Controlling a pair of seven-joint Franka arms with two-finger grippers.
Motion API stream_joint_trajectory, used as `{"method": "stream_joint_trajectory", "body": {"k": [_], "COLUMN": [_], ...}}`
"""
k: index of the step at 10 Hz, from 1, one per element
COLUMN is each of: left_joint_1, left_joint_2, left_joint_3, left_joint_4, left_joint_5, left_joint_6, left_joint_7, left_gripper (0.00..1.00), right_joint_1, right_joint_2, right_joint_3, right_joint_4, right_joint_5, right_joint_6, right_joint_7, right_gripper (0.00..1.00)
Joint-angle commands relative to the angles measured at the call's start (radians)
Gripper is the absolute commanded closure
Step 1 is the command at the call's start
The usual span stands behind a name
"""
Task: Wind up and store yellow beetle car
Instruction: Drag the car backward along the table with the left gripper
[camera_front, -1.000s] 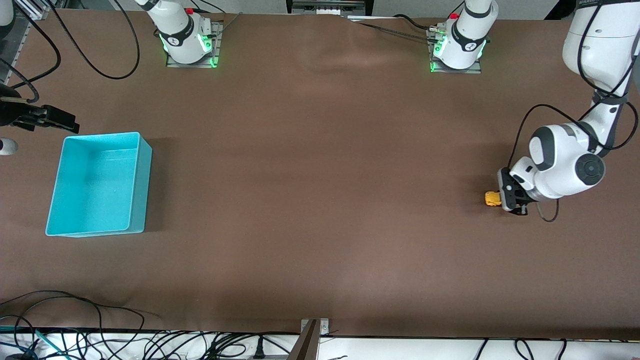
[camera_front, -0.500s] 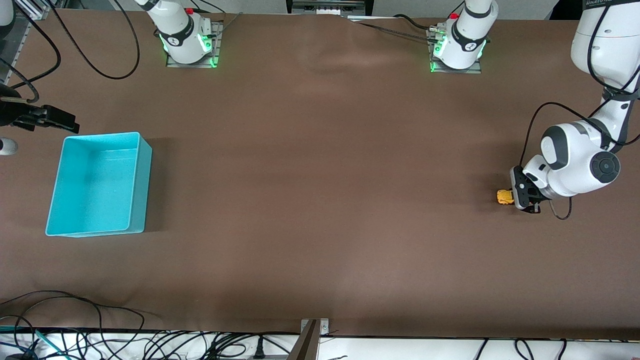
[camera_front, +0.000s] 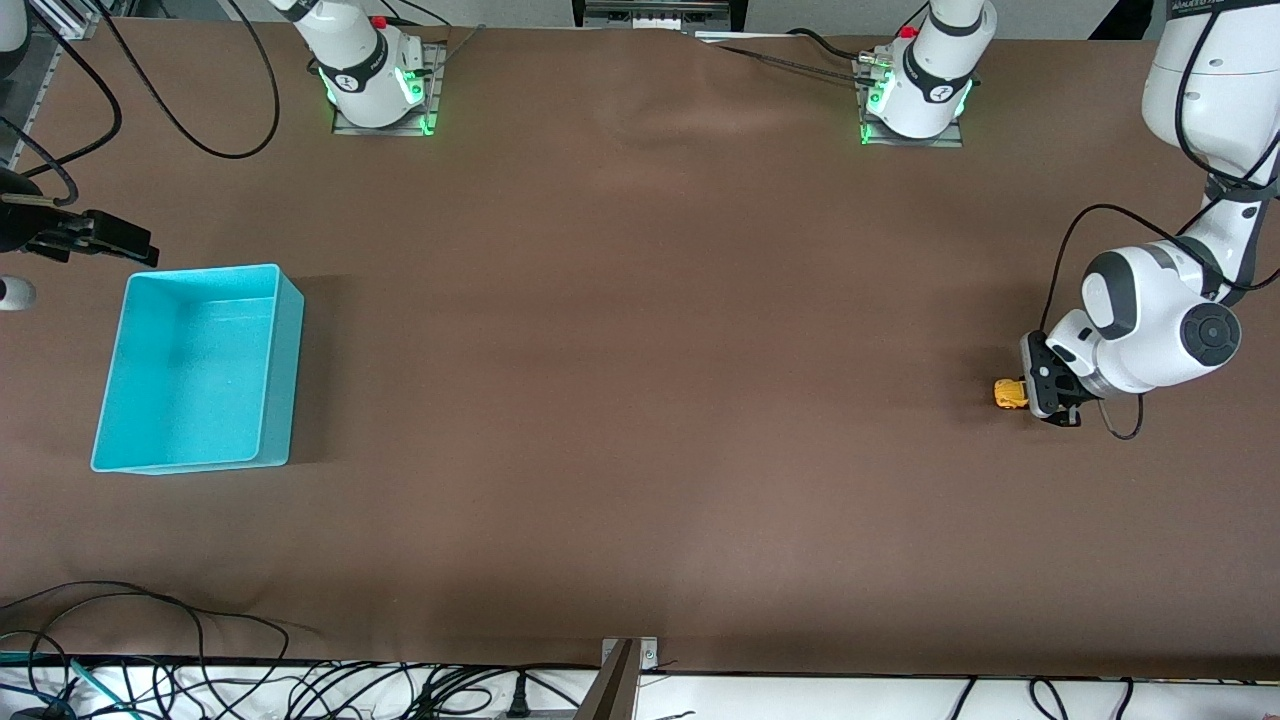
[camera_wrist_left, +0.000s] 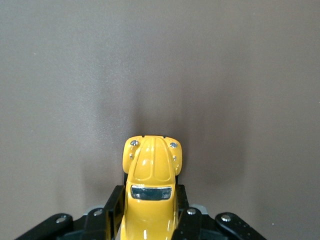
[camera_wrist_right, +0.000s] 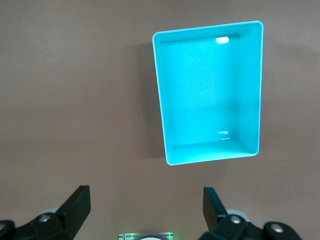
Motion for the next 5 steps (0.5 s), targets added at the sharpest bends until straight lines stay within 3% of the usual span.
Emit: {"method": "stream_joint_trajectory", "body": {"k": [1,2,3,5], "left_joint_1": [0.012,0.012,0.012,0.003], "left_joint_2": [0.051,0.049,0.044,-0.007], "left_joint_3": [0.009,0.007,0.007,-0.007], "left_joint_4": [-0.011,-0.011,-0.011,0.006], "left_joint_5": [0.039,0.039,0.029,0.039], "left_joint_6": [0.002,0.002,0.002,-0.012], "left_joint_7": [0.030,0.030,0.029,0.039], "left_gripper": [0.95,0.82,0.01,0.00], "right_joint_1": [-0.002,-0.001,-0.001,0.001], "right_joint_2": [0.004,0.004,0.004,0.004], "right_joint_3": [0.000,0.000,0.002,0.003], "right_joint_4": [0.012,0.012,0.012,0.012], "right_joint_5": [0.002,0.002,0.004,0.002], "right_joint_6": [-0.001,-0.002,-0.004,-0.004], "right_joint_7": [0.002,0.002,0.000,-0.002], "right_gripper": [0.00,0.00,0.00,0.00]}}
